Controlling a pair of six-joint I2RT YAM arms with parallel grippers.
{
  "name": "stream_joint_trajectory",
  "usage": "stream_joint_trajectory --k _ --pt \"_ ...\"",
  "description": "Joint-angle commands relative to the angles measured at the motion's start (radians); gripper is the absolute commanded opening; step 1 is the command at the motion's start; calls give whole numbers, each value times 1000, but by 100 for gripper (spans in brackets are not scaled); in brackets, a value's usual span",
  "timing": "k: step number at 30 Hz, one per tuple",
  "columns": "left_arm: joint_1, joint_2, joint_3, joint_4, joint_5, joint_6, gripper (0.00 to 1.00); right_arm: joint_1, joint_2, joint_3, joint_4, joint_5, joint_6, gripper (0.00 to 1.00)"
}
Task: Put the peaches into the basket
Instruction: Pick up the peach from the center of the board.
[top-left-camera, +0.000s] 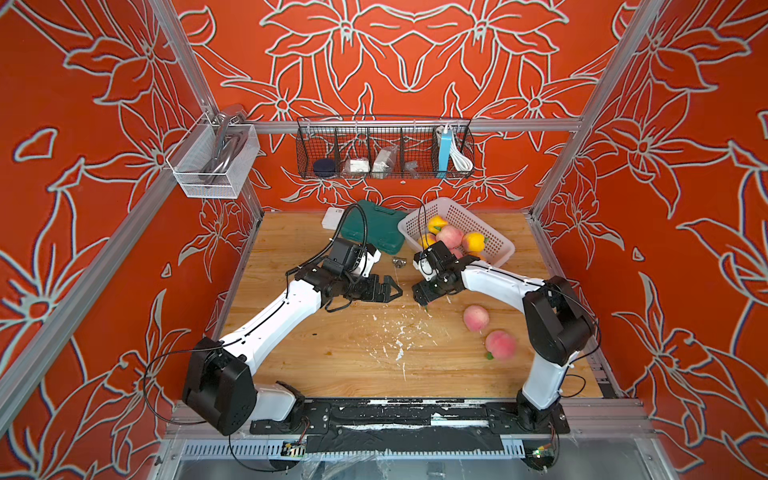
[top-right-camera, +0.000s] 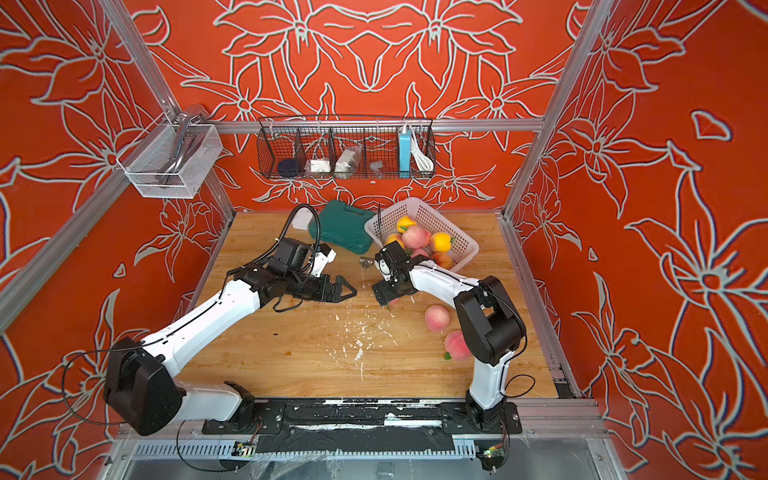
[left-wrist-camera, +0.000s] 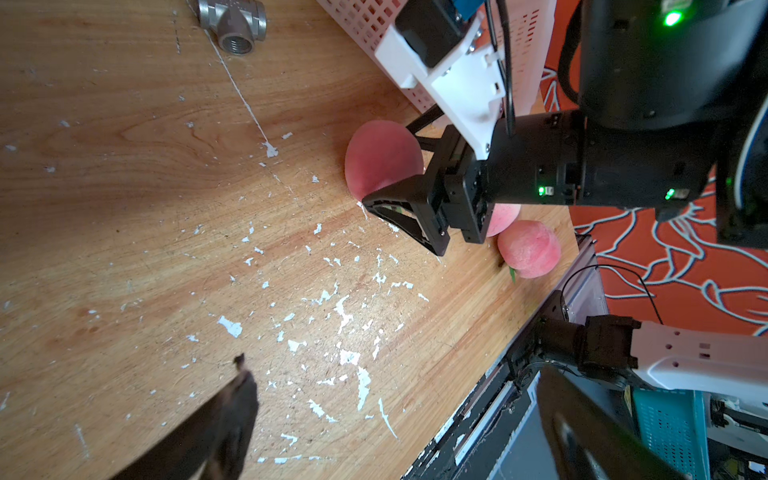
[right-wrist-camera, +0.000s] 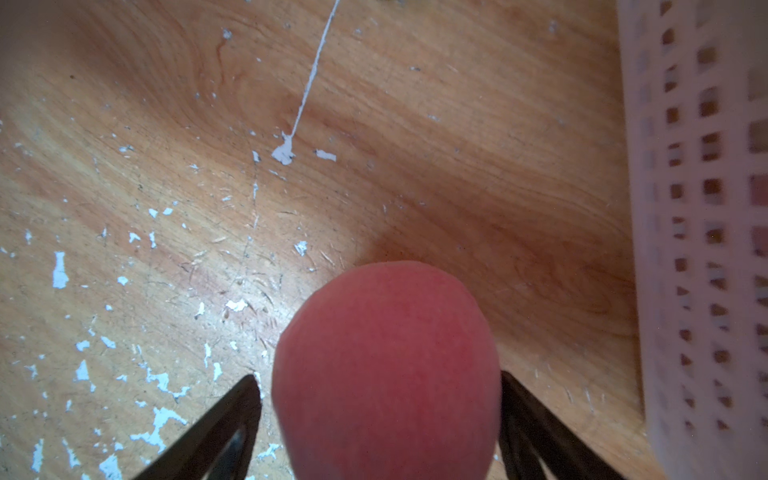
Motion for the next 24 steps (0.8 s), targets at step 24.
stream_joint_trajectory --k 24 --pt "14 -40 45 2 20 11 99 0 -149 95 -115 -73 -34 73"
